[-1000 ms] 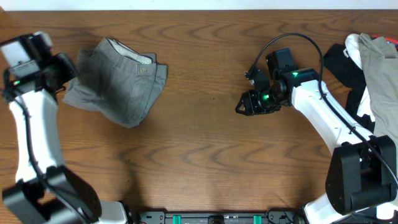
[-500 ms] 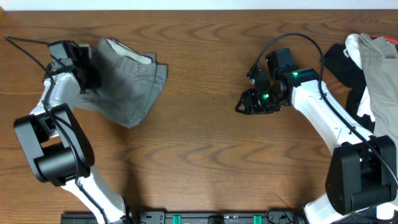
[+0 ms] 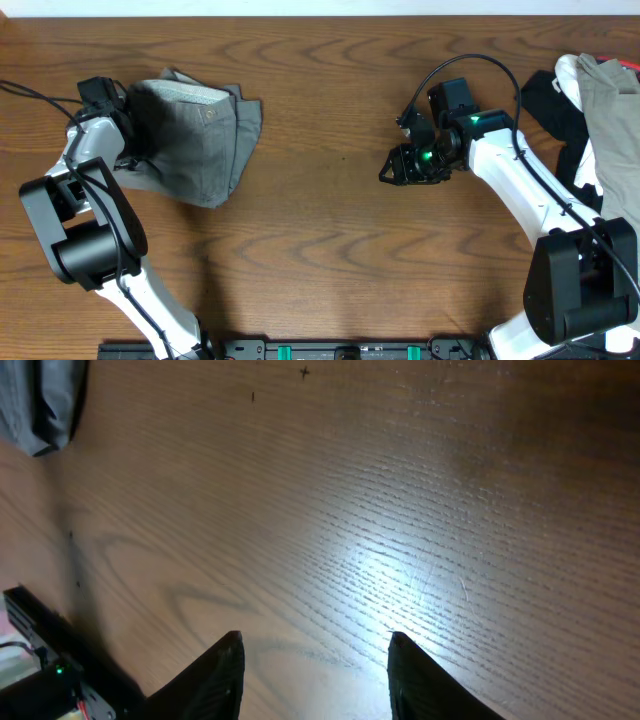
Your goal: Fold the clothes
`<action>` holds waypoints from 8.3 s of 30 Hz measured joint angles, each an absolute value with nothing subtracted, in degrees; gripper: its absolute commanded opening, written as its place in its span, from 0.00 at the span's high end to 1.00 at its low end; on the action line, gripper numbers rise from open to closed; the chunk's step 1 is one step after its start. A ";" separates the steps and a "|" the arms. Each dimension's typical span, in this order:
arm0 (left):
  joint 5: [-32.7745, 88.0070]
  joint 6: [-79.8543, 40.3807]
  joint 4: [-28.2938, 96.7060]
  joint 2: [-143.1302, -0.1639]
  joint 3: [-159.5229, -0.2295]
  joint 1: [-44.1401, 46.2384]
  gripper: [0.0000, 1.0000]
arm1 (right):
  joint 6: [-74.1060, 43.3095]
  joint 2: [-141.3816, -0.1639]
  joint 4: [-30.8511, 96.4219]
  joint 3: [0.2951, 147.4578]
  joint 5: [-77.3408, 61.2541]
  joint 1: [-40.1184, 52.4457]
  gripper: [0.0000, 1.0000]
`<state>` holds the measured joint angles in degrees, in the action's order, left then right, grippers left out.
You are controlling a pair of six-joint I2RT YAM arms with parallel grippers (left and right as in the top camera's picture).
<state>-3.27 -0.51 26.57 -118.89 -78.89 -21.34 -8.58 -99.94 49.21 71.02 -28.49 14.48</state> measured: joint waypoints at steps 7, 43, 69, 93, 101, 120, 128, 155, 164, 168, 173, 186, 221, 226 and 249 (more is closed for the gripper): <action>-6.81 -8.54 33.76 -117.32 -78.48 -21.78 0.89 | -8.60 -99.94 51.68 71.02 -28.49 14.48 0.56; 25.17 1.39 65.19 -66.39 -84.16 1.67 0.02 | -17.76 -58.96 49.71 74.28 -7.66 -5.93 0.05; 25.12 1.52 70.65 -66.32 -84.16 3.88 0.02 | -17.67 -54.04 57.36 74.28 -6.68 -6.09 0.01; 16.32 9.23 28.67 -18.52 -36.07 3.88 0.02 | -17.69 -54.11 63.64 74.17 -6.57 -6.09 0.01; 16.27 9.04 20.12 -6.09 -16.38 3.88 0.02 | -17.69 -54.11 63.64 74.17 -6.57 -6.09 0.01; 16.12 8.82 6.11 -0.62 -3.51 3.88 0.02 | -17.69 -54.11 63.64 74.19 -6.57 -6.09 0.01; 16.12 8.82 6.11 -0.62 -3.51 3.88 0.02 | -17.69 -54.11 63.66 74.19 -6.57 -6.09 0.01; 16.10 8.82 5.96 -0.62 -3.44 3.88 0.02 | -11.77 -34.98 28.67 49.58 -9.06 -3.95 0.01; 16.10 8.82 5.96 -0.62 -3.44 3.88 0.02 | -7.77 -18.15 23.49 26.48 -15.53 1.06 0.01; 16.10 8.82 5.96 -0.62 -3.46 3.88 0.02 | -5.28 -11.31 20.88 20.51 -15.97 3.38 0.01; 16.10 8.82 5.96 -0.62 -3.46 3.86 0.02 | -3.70 -5.06 19.38 15.44 -15.55 4.25 0.01; 16.10 8.82 5.96 -0.62 -3.46 3.88 0.02 | -2.98 -0.84 11.53 3.92 -14.52 4.27 0.01; 16.10 8.82 5.96 -0.62 -3.46 3.88 0.02 | -2.72 -2.83 9.34 3.36 -14.28 4.27 0.01; 16.10 8.82 5.96 -0.62 -3.46 3.88 0.02 | -2.72 -2.90 9.34 3.33 -14.28 4.27 0.01; 16.10 8.82 5.96 -0.62 -3.46 3.86 0.02 | -2.72 -2.90 9.34 3.29 -14.26 4.27 0.01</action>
<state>16.10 8.82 5.96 -0.62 -3.46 3.86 -2.72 -2.90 9.34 3.29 -14.26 4.27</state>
